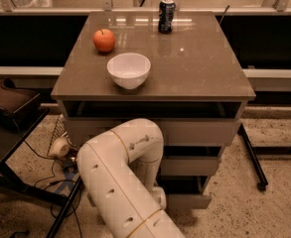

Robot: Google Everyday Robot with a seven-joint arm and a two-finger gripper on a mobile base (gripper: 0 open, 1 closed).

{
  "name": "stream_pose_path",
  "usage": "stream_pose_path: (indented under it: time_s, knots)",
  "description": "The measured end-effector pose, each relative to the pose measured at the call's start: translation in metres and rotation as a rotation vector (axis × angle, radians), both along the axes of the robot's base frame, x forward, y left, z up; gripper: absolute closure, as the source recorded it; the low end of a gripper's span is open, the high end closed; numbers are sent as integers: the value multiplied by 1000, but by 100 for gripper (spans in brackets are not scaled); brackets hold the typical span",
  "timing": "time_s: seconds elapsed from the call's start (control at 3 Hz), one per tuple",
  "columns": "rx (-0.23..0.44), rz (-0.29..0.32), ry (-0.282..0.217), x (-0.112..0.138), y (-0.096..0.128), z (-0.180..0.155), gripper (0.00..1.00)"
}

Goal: Close bottom drawer

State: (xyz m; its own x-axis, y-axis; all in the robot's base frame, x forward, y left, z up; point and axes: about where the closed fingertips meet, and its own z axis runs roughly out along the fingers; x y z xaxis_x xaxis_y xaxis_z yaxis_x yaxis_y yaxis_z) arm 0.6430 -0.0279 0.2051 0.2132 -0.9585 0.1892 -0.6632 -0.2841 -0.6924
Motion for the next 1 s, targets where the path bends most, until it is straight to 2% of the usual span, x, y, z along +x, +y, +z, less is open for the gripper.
stream_pose_path:
  time_s: [0.33,0.67,1.0]
  knots:
    - [0,0,0,0,0,0,100]
    - [-15,6,64,-26,-1,-2,100]
    - [-43,11,206,-92,-4,-1,100]
